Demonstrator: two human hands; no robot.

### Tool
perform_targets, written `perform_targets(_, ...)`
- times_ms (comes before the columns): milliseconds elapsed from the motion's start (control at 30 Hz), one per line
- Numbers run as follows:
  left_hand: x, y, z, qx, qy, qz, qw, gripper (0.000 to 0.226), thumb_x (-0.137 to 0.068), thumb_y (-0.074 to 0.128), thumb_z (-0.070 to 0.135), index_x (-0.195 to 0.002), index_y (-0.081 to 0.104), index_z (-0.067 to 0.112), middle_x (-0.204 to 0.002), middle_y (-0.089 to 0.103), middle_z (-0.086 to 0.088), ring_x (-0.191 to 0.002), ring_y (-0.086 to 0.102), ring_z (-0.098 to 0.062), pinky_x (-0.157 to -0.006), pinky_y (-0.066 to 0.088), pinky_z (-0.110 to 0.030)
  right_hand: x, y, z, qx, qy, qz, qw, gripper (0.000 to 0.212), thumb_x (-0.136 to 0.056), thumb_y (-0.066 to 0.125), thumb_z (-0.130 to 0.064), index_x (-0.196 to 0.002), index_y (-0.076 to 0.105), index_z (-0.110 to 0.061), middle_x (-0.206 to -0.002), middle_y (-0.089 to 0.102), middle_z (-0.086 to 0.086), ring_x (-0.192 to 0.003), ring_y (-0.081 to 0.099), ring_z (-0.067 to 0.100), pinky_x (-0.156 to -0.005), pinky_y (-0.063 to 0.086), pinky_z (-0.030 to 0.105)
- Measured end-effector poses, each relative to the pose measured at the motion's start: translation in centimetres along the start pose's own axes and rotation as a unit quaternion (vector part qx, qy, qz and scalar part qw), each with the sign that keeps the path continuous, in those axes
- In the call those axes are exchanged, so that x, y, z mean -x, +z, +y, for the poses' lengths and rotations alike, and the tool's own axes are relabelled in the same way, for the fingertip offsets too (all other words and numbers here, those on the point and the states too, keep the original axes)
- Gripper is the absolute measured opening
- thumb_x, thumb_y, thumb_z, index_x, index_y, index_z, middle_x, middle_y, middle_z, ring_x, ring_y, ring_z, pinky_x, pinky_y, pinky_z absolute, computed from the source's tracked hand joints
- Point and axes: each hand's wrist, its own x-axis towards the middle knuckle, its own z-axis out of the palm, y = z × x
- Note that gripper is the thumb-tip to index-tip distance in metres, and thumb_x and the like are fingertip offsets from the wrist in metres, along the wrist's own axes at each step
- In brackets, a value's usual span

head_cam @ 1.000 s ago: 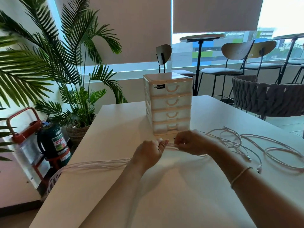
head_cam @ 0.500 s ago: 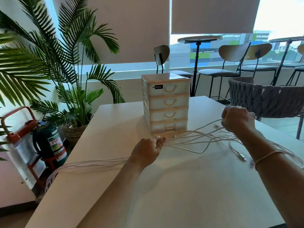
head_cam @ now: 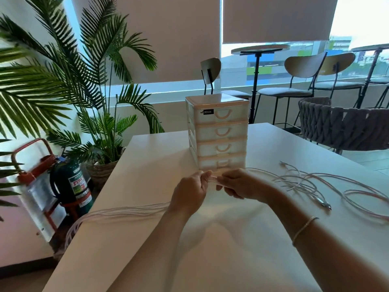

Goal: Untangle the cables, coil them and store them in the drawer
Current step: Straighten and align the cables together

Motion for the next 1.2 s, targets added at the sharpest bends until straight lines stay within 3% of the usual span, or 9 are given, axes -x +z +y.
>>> perform_targets(133,-0.1,0.1,0.4,-0.006,-0.045,-0.018,0.999,0.039,-0.098,0.036,0.039,-0.111,0.062,0.013,-0.098,0.068,-0.016,-0.094,0.061,-0.035,-0.077,0.046,-0.035,0.0,-0.1,0.3,0.001,0.039,-0.027,0.999,0.033,-0.098,0.042,-0.030,-0.072,0.059,-0.017,-0.056,0.045,-0.004,-0.051,0.035,0.010,-0.049,0.029,0.019)
perform_targets(233,-0.1,-0.5,0.9,0.024,-0.021,-0.078,0.996,0.038,-0.098,0.037,0.035,-0.106,0.062,0.008,-0.087,0.066,-0.010,-0.085,0.060,-0.028,-0.073,0.041,-0.028,-0.9,0.2,0.9,-0.086,0.018,0.068,0.994,0.031,-0.096,0.047,-0.023,-0.067,0.059,-0.019,-0.062,0.049,-0.003,-0.054,0.040,0.008,-0.048,0.033,0.014)
perform_targets(333,0.2,-0.8,1.3,0.035,0.015,-0.135,0.990,0.036,-0.098,0.038,0.032,-0.099,0.062,0.005,-0.075,0.057,-0.002,-0.074,0.053,-0.019,-0.066,0.037,-0.025,-1.6,0.8,1.5,-0.113,-0.007,0.156,0.981,0.032,-0.094,0.051,-0.022,-0.063,0.058,-0.021,-0.061,0.048,0.000,-0.059,0.040,0.014,-0.057,0.035,0.027)
perform_targets(467,0.0,-0.8,0.7,0.029,0.017,-0.075,0.997,0.034,-0.097,0.042,0.031,-0.096,0.064,0.006,-0.077,0.063,-0.012,-0.070,0.054,-0.022,-0.062,0.033,-0.021,-0.3,0.2,1.6,-0.100,-0.006,0.037,0.994,0.032,-0.095,0.049,-0.021,-0.066,0.059,-0.017,-0.056,0.042,-0.002,-0.051,0.032,0.011,-0.046,0.025,0.022)
perform_targets(533,-0.1,-0.8,0.5,0.024,0.008,-0.071,0.997,0.031,-0.096,0.044,0.032,-0.099,0.065,0.010,-0.083,0.067,-0.011,-0.078,0.060,-0.026,-0.066,0.039,-0.024,0.3,-0.2,1.5,-0.075,0.010,-0.011,0.997,0.033,-0.096,0.048,-0.022,-0.066,0.060,-0.017,-0.055,0.040,-0.003,-0.048,0.030,0.010,-0.043,0.024,0.019)
perform_targets(700,0.1,-0.4,0.7,-0.060,-0.009,-0.132,0.989,0.031,-0.098,0.036,0.040,-0.102,0.057,0.017,-0.093,0.064,-0.009,-0.093,0.059,-0.033,-0.076,0.044,-0.034,-0.4,0.3,1.5,0.019,0.010,0.127,0.992,0.035,-0.095,0.049,-0.022,-0.060,0.056,-0.021,-0.055,0.042,-0.006,-0.049,0.035,0.008,-0.045,0.027,0.016)
perform_targets(800,0.2,-0.7,0.5,-0.136,-0.016,-0.139,0.981,0.030,-0.099,0.031,0.037,-0.113,0.051,0.020,-0.112,0.062,-0.012,-0.104,0.056,-0.033,-0.079,0.041,-0.034,-0.6,0.4,1.5,0.091,0.018,0.166,0.982,0.029,-0.096,0.046,-0.024,-0.082,0.067,-0.009,-0.072,0.055,0.002,-0.065,0.047,0.017,-0.059,0.033,0.025)
perform_targets(933,0.6,-2.7,-1.4,-0.197,-0.045,-0.141,0.969,0.026,-0.097,0.033,0.035,-0.109,0.050,0.019,-0.117,0.060,-0.012,-0.107,0.055,-0.032,-0.082,0.040,-0.033,-0.7,0.0,1.6,0.121,0.041,0.198,0.972,0.033,-0.098,0.041,-0.026,-0.101,0.067,-0.005,-0.106,0.064,0.016,-0.096,0.057,0.030,-0.073,0.038,0.030)
perform_targets(1200,3.0,-10.3,-7.8,-0.308,-0.078,-0.108,0.942,0.021,-0.097,0.034,0.030,-0.103,0.049,0.016,-0.106,0.064,-0.013,-0.098,0.060,-0.031,-0.077,0.041,-0.034,-1.1,0.1,1.1,0.166,0.047,0.224,0.959,0.034,-0.099,0.037,-0.025,-0.108,0.064,-0.006,-0.112,0.064,0.017,-0.103,0.056,0.032,-0.077,0.040,0.031)
